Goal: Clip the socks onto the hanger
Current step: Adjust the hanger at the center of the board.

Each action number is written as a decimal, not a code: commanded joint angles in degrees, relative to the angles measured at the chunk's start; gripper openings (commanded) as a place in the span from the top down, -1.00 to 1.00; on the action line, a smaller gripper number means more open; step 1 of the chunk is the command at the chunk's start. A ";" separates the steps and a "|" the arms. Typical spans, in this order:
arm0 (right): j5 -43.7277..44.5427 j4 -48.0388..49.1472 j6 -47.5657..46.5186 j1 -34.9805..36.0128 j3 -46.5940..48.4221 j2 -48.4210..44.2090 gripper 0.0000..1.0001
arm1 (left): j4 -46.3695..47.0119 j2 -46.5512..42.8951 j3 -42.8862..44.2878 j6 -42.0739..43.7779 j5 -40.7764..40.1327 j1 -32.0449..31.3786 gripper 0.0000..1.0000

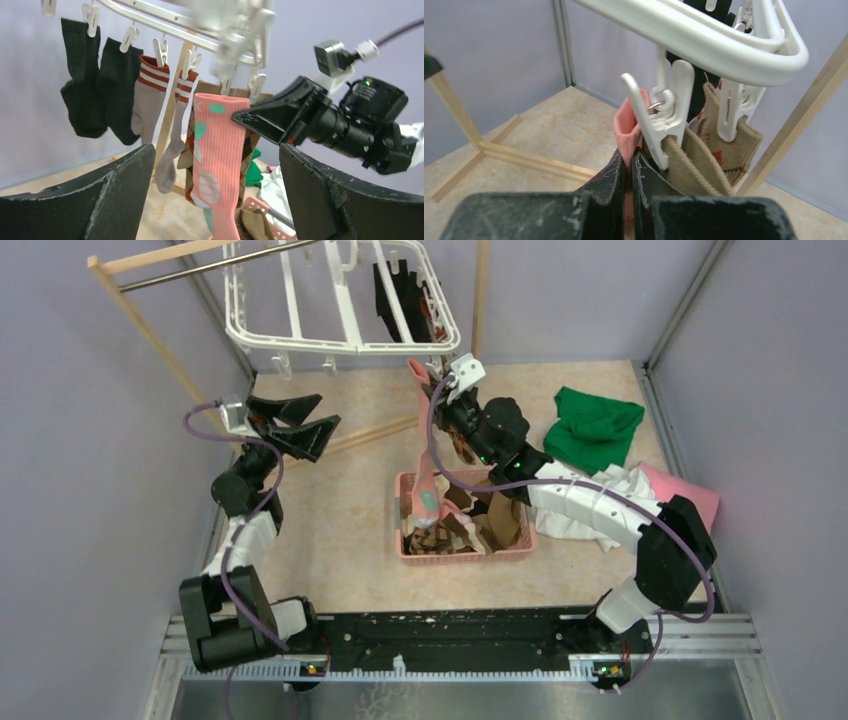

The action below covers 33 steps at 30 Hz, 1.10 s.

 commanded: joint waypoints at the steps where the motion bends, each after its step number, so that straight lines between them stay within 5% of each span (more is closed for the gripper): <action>1: -2.20 2.43 1.27 -0.66 -0.35 -3.73 1.00 | 21.17 9.65 6.99 -14.23 4.49 1.67 -0.98; 13: -3.59 1.90 1.58 -1.54 0.14 -3.22 1.00 | 21.31 13.79 17.08 -11.76 9.26 1.17 -0.98; 17: -3.84 1.50 1.75 -1.83 0.72 -2.99 1.00 | 21.19 12.69 17.62 -4.75 11.89 -2.59 -0.98; 27: -4.45 0.54 1.89 -2.23 0.95 -3.11 1.00 | 17.64 11.00 13.10 15.53 3.23 -11.73 -0.98; 33: -4.76 0.63 1.96 -2.34 1.09 -2.72 1.00 | 17.75 10.70 11.58 19.86 -3.11 -12.53 -0.98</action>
